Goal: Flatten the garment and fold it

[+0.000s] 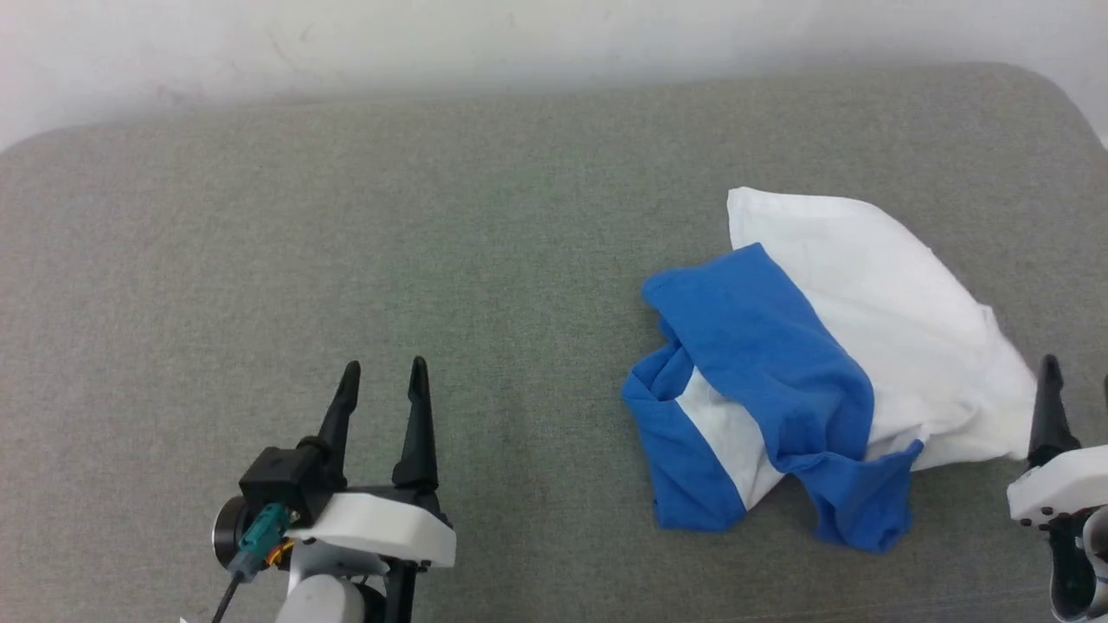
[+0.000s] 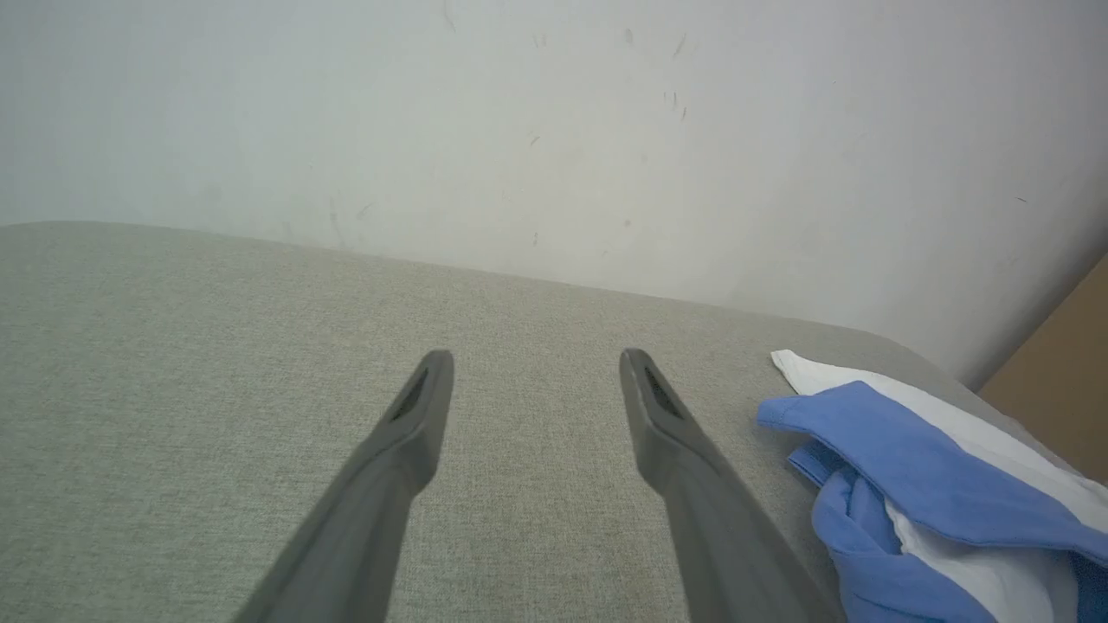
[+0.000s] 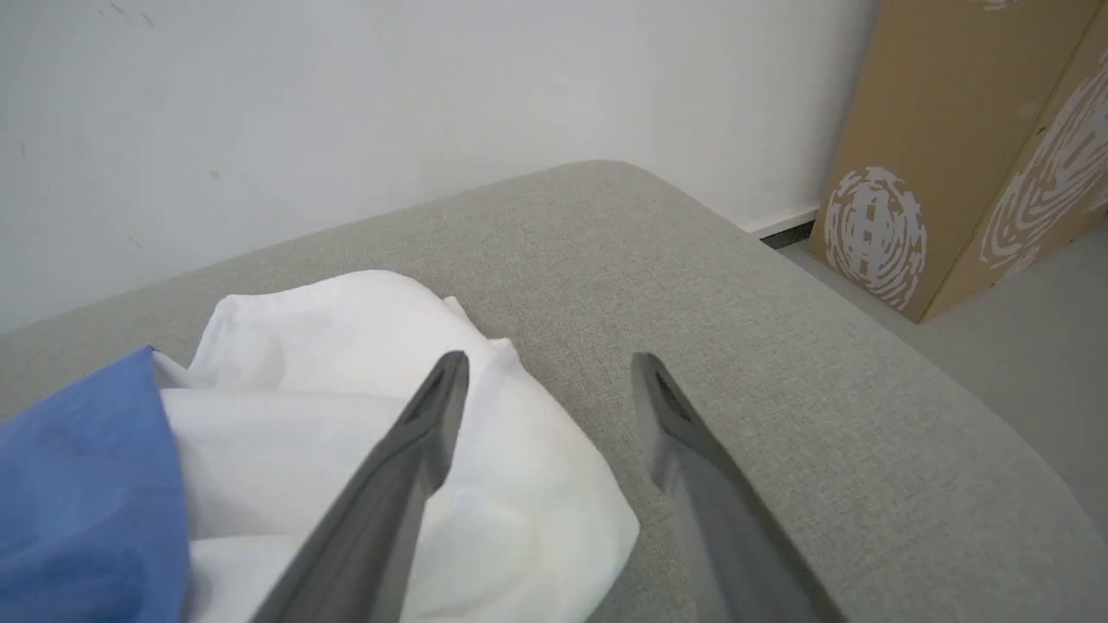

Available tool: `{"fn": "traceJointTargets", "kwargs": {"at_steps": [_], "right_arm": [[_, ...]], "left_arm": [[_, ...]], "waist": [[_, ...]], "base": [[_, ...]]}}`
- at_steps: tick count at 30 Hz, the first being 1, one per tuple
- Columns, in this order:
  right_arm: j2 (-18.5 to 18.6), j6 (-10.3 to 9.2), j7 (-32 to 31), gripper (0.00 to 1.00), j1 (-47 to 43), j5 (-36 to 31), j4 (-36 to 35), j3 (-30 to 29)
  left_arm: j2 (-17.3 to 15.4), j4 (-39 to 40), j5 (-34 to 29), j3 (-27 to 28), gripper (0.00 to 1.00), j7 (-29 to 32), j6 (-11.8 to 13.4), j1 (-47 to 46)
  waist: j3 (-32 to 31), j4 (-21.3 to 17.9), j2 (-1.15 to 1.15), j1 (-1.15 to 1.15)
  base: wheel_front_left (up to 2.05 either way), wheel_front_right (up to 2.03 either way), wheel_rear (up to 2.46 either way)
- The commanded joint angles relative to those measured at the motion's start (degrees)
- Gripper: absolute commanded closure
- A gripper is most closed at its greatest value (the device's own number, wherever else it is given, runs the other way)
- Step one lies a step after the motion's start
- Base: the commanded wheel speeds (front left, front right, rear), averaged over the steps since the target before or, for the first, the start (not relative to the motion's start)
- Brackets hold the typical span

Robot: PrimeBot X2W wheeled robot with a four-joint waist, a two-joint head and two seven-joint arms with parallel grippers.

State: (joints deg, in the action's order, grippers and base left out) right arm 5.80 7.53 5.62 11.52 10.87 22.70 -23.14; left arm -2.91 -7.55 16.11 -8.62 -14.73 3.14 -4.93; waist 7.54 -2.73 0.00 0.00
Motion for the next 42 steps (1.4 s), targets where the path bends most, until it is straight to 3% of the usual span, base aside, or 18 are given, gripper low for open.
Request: {"fn": "traceJointTargets", "kwargs": {"at_steps": [1,9,21,32,38,39,40,41,42], "right_arm": [[-0.4,-0.04,1.6,0.00,-1.0,-0.8,-1.2,0.5],[-2.4,-0.04,6.3,0.00,-6.4,-5.3,-11.1,9.8],[-2.9,-0.04,1.8,0.00,-13.7,-4.9,-22.4,26.0],[-2.9,-0.04,0.2,0.00,-14.1,-1.3,-26.3,32.6],[-2.9,-0.04,0.7,0.00,-13.3,0.1,-25.1,33.7],[-2.9,-0.04,0.8,0.00,-13.3,0.4,-24.9,33.8],[-2.9,-0.04,0.8,0.00,-13.2,0.9,-24.6,33.8],[-2.9,-0.04,0.8,0.00,-13.1,1.2,-24.4,33.9],[-2.9,-0.04,1.0,0.00,-13.0,1.4,-24.2,34.0]], "left_arm": [[0.0,-0.4,-0.5,-0.1,0.00,-0.3,-0.2,0.5],[0.0,-2.8,-0.4,-1.3,0.00,-0.3,-0.5,1.6],[0.0,-11.2,0.5,-7.2,0.00,1.8,-1.6,-4.6],[0.0,-25.2,4.0,-17.3,0.00,17.5,-7.5,-20.2],[0.0,-33.9,6.2,-22.1,0.00,28.5,-8.9,-26.0],[0.0,-34.8,6.8,-23.0,0.07,30.3,-9.2,-26.5],[0.0,-35.5,7.3,-23.7,0.57,31.7,-9.3,-27.1],[0.0,-36.1,7.5,-24.2,1.00,32.5,-9.4,-27.7],[0.0,-36.5,7.7,-24.4,1.00,32.8,-9.4,-28.2]], "waist": [[-0.7,-0.3,0.00,0.00],[-3.3,-2.3,0.00,0.00],[-3.7,-6.3,0.00,0.00],[0.0,-8.9,0.00,0.00],[1.5,-10.1,0.00,0.00],[1.6,-10.3,0.00,0.00],[1.8,-10.5,0.00,0.00],[1.9,-10.7,0.00,0.00],[2.0,-10.8,0.00,0.00]], "base": [[0.00,0.00,0.00],[0.00,0.00,0.00],[0.00,0.00,0.00],[0.00,0.00,0.00],[0.00,0.00,0.00],[0.00,0.00,0.00],[0.00,0.00,0.00],[0.00,0.00,0.00],[0.00,0.00,0.00]]}}
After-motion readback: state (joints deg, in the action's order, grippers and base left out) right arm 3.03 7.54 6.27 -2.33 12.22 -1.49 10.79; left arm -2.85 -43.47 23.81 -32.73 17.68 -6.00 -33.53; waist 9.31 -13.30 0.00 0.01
